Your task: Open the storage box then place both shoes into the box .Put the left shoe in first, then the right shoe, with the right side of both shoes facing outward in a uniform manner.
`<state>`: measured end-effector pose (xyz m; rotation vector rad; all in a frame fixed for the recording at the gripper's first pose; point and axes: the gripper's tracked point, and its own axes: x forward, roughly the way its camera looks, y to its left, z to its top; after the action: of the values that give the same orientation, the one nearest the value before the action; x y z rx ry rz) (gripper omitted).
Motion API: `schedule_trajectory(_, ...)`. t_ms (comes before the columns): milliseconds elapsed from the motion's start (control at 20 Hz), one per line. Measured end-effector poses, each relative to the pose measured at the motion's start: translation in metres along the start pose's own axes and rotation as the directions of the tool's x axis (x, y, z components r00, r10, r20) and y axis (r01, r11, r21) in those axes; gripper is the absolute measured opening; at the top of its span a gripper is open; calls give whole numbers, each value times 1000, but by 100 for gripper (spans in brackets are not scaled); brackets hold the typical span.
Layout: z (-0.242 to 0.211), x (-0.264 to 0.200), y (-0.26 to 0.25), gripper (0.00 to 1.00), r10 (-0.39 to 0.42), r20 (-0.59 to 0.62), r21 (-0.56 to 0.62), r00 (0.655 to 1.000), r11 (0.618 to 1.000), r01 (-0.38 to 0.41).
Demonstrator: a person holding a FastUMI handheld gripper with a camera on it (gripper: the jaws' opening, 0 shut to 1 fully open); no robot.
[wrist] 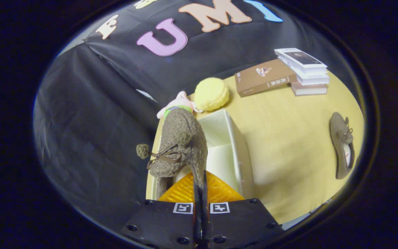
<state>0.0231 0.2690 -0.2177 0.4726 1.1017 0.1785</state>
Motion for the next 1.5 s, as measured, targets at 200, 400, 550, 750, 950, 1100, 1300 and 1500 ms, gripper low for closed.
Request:
schedule_trajectory(200,-23,37,8,4,-63,-51,-17,997,998,63)
schedule_trajectory(400,-42,65,11,4,-122,-105,-46,987,992,118)
schedule_trajectory(550,-50,80,19,4,-133,-120,-66,984,990,126)
schedule_trajectory(750,-65,94,19,9,-165,-159,-120,973,982,146)
schedule_trajectory(950,-70,92,25,31,-128,-189,-179,974,979,94)
schedule_trajectory(1100,-63,79,35,58,-68,-167,-213,984,977,31)
schedule_trajectory(1300,-35,40,45,92,35,-78,-284,996,957,-56)
schedule_trajectory(1500,10,-8,35,100,114,74,-398,991,914,-75)
